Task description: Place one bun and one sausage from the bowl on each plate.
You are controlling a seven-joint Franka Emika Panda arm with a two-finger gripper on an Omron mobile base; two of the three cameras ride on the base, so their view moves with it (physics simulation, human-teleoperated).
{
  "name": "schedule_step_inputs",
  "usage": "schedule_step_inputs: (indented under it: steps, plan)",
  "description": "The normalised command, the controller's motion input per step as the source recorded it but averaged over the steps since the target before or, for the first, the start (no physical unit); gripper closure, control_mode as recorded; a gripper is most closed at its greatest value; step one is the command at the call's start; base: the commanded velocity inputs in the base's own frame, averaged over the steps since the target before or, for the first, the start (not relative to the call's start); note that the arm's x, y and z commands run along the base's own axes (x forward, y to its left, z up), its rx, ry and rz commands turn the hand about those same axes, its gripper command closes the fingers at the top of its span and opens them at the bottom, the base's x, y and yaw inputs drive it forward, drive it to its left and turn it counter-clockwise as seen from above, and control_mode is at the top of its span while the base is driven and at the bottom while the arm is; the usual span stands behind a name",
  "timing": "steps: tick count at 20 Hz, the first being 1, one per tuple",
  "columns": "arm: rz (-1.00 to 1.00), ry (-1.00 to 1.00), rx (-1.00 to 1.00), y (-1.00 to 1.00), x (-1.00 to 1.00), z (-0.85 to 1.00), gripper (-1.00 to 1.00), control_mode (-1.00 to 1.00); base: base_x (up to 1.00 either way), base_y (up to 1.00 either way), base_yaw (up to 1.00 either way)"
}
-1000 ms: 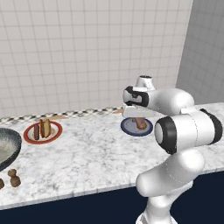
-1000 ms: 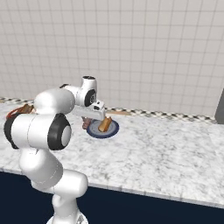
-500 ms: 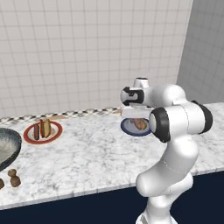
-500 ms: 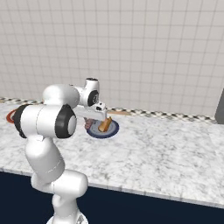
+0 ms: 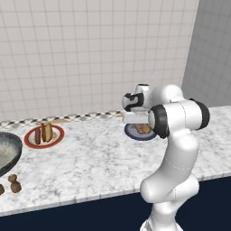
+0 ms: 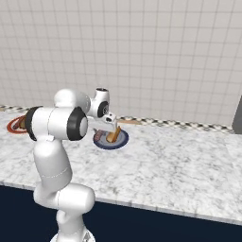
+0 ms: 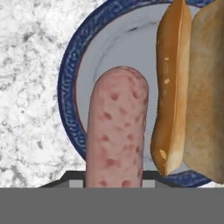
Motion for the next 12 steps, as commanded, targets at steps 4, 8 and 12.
schedule_step_inputs:
  steps: [4,8,12]
  plan:
    - [0.00,0.00,0.00,0.00,0.17,-0.18,1.00,-1.00,0.00,0.00,0.00]
    - [0.00,0.01,0.00,0.00,0.17,-0.16,1.00,-1.00,0.00,0.00,0.00]
    - [0.00,0.00,0.00,0.00,0.23,-0.27,1.00,-1.00,0.00,0.00,0.00]
